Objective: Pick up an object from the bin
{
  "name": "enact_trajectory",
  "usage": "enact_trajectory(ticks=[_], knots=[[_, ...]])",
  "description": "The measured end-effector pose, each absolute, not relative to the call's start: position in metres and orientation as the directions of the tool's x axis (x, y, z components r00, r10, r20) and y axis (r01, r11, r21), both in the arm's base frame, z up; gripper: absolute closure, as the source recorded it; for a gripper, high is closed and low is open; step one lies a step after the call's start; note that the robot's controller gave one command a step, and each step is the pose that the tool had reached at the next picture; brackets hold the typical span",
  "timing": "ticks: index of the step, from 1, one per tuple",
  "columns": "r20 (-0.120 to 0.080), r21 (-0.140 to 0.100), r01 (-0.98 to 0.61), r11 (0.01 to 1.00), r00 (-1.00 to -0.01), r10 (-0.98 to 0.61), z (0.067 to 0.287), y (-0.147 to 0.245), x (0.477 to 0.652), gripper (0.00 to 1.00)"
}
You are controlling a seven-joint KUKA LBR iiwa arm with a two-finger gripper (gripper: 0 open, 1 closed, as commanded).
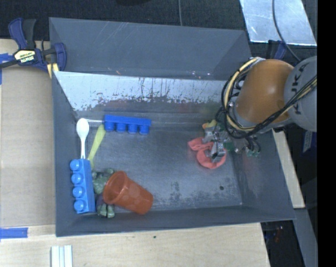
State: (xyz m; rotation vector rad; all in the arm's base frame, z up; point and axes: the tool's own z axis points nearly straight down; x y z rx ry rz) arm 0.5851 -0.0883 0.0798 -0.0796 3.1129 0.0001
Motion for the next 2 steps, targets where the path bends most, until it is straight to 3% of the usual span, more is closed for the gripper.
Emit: enact_trajectory(ticks=[1, 2], knots=[[-0.028, -0.001, -0.051, 0.999, -0.998, -0.051, 0.080, -0.088, 0.585, 1.00], [-0.023, 0.002, -0.038, 0.999, -0.999, -0.038, 0.142, -0.108, 0.583, 1.00]])
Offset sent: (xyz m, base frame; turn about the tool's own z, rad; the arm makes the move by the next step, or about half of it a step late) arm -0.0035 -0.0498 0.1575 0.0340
